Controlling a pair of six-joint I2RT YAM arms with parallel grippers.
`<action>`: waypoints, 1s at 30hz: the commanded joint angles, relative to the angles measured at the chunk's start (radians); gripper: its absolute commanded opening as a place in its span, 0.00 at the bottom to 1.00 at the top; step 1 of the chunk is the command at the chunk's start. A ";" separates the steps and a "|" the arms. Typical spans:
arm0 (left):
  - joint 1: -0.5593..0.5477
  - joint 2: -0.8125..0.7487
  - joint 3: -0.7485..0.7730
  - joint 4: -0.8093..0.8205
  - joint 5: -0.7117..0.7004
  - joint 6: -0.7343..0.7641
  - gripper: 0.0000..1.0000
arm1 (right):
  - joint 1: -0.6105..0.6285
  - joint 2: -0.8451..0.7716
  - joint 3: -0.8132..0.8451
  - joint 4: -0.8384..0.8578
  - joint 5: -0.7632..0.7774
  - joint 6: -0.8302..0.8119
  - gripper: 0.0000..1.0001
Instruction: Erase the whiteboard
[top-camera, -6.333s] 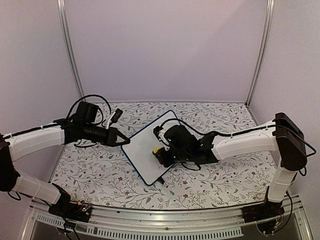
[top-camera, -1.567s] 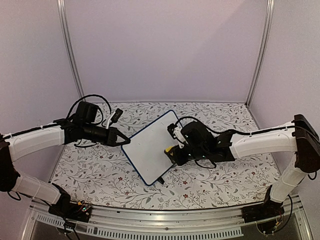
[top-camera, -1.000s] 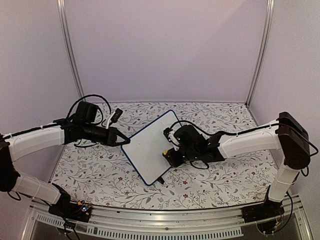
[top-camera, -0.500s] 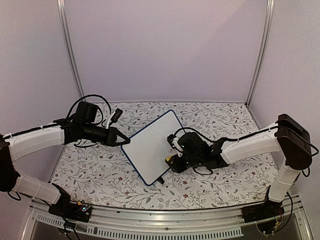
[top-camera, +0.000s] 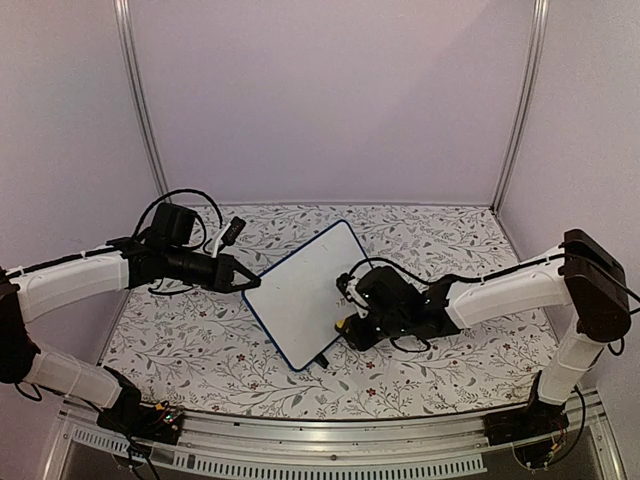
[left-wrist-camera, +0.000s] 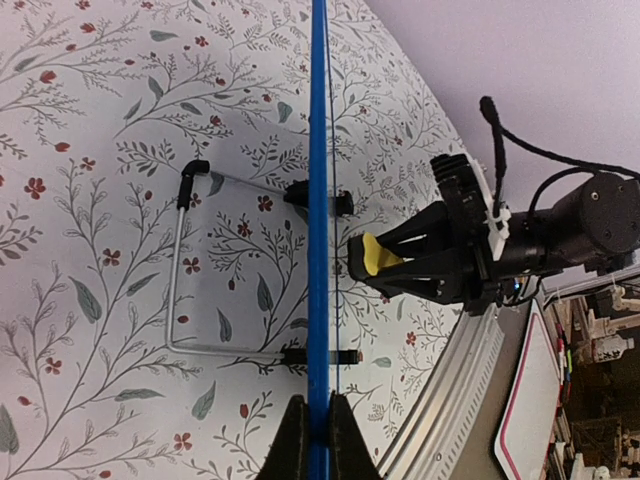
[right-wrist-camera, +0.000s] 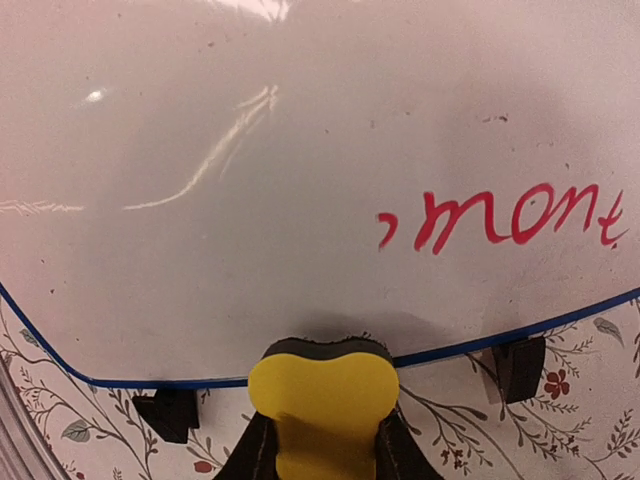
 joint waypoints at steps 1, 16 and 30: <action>0.002 -0.021 -0.005 0.037 0.028 0.012 0.00 | -0.009 -0.053 0.078 -0.026 0.071 -0.044 0.20; 0.002 -0.021 -0.005 0.036 0.029 0.013 0.00 | -0.069 0.109 0.214 -0.038 0.093 -0.088 0.20; 0.004 -0.018 -0.004 0.036 0.031 0.013 0.00 | -0.069 0.065 0.085 -0.015 0.064 -0.054 0.20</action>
